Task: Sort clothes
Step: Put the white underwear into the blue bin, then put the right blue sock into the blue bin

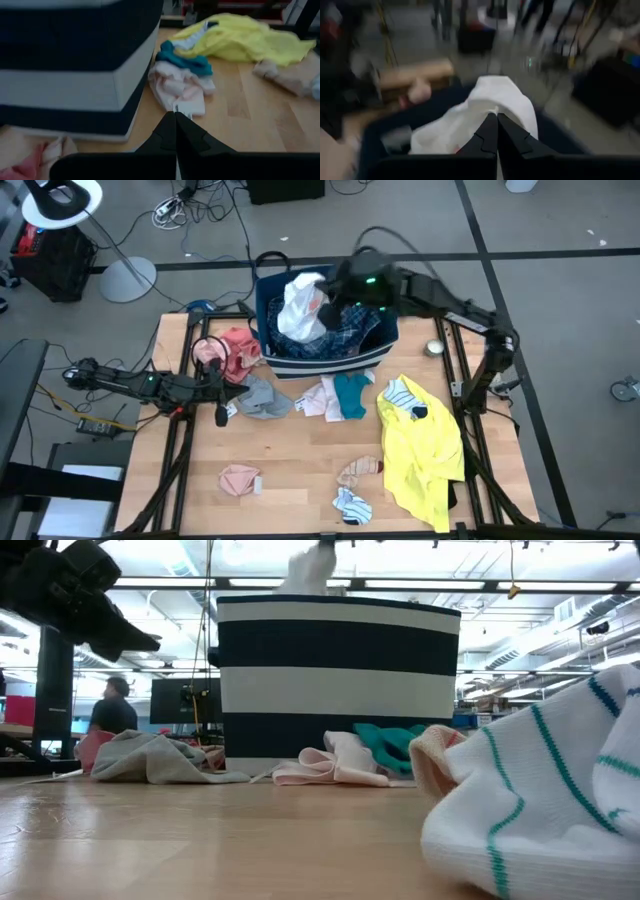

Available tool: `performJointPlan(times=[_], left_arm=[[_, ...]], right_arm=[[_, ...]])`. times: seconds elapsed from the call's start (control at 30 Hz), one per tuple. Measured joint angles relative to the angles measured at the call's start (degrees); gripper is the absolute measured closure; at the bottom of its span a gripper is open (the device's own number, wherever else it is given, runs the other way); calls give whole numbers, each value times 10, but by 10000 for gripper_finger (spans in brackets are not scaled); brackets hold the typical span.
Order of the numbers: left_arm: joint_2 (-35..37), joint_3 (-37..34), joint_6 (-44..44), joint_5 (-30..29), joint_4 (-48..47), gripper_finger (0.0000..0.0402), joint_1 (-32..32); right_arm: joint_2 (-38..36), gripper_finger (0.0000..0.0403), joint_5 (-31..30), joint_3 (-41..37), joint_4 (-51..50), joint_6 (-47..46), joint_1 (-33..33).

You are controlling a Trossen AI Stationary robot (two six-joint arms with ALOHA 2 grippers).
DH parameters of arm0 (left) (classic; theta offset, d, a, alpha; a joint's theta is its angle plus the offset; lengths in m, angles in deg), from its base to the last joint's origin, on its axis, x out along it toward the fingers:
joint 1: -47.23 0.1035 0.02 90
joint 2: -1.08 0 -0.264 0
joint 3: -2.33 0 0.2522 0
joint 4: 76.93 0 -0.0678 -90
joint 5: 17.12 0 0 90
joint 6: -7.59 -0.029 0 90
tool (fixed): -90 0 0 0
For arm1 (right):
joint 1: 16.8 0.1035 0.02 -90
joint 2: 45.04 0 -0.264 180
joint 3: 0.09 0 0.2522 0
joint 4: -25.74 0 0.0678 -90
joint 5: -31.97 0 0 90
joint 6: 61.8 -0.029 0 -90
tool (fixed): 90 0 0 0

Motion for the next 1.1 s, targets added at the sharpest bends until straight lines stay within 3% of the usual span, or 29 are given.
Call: performJointPlan(times=[0.13, 0.37, 0.6, 0.8, 1.1], left_arm=[[0, 0, -14, 5, 30, 401, 0], [0, -1, -14, 9, 27, 401, 0], [0, -49, -37, 4, 84, 401, 1], [0, -71, -58, 2, 140, 401, 1], [0, -71, -58, 0, 144, 401, 1]], right_arm=[[54, 403, 13, -22, -25, -34, -21], [171, 403, 137, -33, -26, -94, -59], [240, 391, 157, -33, -25, -152, -79], [224, 367, 182, -34, -29, -153, -88], [105, 296, 185, -34, -46, -125, -88]])
